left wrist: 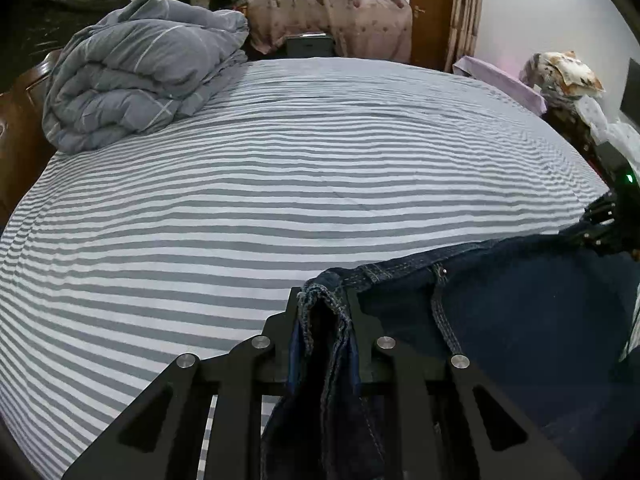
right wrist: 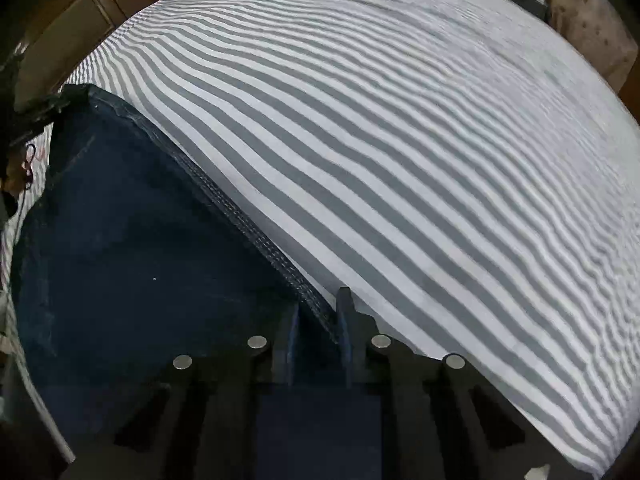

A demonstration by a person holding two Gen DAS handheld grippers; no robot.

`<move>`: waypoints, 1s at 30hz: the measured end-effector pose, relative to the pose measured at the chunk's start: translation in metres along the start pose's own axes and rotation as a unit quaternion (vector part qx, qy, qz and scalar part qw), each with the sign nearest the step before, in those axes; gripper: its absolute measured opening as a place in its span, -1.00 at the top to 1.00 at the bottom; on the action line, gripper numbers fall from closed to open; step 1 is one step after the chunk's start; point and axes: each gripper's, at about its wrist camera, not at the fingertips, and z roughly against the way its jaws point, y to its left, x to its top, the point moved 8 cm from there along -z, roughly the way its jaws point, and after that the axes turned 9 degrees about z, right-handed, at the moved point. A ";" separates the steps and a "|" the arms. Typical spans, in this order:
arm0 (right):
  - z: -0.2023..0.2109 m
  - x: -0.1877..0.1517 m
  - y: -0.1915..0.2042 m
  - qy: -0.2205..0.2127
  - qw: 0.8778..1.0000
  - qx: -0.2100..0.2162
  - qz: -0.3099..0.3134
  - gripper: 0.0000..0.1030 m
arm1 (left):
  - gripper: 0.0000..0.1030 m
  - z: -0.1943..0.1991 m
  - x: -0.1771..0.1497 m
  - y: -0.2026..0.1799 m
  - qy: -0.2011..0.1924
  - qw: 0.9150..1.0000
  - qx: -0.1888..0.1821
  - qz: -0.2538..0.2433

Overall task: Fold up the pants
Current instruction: 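Close the left tool on the waistband while the right tool grips the hem edge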

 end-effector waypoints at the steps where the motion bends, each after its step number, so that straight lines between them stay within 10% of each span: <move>1: 0.002 0.000 0.001 0.001 1.000 -0.006 0.005 0.79 | 0.62 0.002 0.000 0.000 -0.001 1.000 0.000 0.001; 14: 0.003 0.037 0.004 -0.046 0.996 -0.081 -0.008 0.72 | 0.60 -0.009 -0.005 0.026 -0.002 0.999 0.040 -0.004; 19: -0.003 0.025 -0.001 -0.030 0.991 -0.132 -0.017 -0.10 | 0.55 -0.041 -0.023 0.024 0.025 0.995 0.090 -0.024; 30: 0.015 -0.005 -0.038 0.015 0.998 -0.057 -0.018 0.06 | 0.31 -0.040 -0.026 0.031 0.019 0.996 0.082 -0.013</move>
